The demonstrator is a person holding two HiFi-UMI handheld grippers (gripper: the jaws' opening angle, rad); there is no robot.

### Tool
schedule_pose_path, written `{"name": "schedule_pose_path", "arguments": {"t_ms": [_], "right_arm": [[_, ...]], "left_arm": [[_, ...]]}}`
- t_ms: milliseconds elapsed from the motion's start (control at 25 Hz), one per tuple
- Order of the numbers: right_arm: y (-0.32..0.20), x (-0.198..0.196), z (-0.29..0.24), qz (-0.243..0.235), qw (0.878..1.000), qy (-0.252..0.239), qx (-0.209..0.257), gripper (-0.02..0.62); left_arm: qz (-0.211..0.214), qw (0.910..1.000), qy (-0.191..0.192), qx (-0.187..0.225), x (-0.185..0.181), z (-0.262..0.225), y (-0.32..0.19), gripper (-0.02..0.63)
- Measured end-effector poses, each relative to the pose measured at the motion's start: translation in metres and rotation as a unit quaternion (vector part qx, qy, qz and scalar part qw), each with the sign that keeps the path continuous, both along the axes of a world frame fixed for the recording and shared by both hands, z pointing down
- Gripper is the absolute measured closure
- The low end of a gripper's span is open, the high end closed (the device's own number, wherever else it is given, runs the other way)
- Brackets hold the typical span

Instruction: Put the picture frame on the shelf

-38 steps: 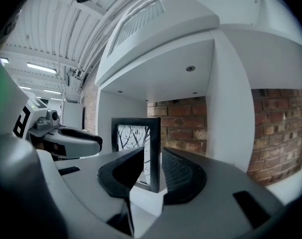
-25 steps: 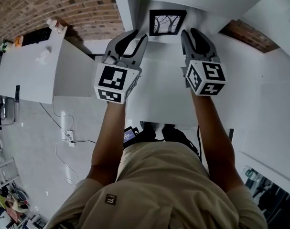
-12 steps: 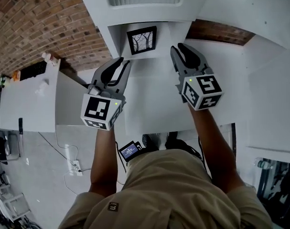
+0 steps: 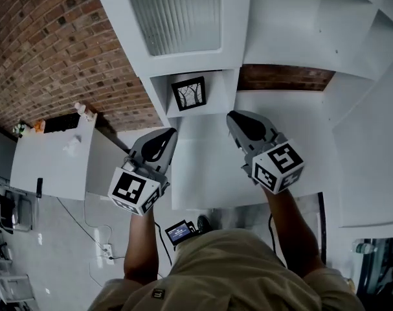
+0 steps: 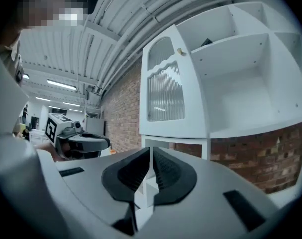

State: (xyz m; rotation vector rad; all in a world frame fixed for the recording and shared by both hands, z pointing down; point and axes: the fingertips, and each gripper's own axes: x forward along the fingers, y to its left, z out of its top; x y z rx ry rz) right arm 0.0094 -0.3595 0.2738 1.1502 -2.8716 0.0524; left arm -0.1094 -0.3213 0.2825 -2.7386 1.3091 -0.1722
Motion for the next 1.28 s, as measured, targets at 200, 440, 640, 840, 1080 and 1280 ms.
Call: {"name": "schedule_pose_path", "arguments": {"t_ms": [200, 440, 640, 840, 1080, 1280], "right_arm": [[0.055, 0.019, -0.005, -0.069, 0.997, 0.016, -0.017, 0.584], [0.11, 0.052, -0.001, -0.12, 0.992, 0.04, -0.025, 0.591], [0.147, 0.069, 0.004, -0.145, 0.988, 0.041, -0.034, 0.591], [0.17, 0.08, 0.003, -0.158, 0.986, 0.042, -0.033, 0.591], [0.187, 0.084, 0.002, -0.165, 0.985, 0.04, -0.03, 0.591], [0.192, 0.086, 0.003, -0.161, 0.985, 0.045, -0.029, 0.591]], "left_arm": [[0.019, 0.9996, 0.003, -0.02, 0.039, -0.007, 0.048, 0.598], [0.028, 0.999, -0.007, -0.036, 0.095, -0.002, 0.096, 0.598], [0.021, 0.9989, 0.0, -0.043, 0.122, 0.003, 0.131, 0.598], [0.01, 0.9994, -0.004, -0.034, 0.134, -0.003, 0.158, 0.598], [-0.004, 0.9995, -0.007, -0.031, 0.135, -0.003, 0.18, 0.598], [-0.013, 0.9994, -0.007, -0.032, 0.131, -0.001, 0.193, 0.598]]}}
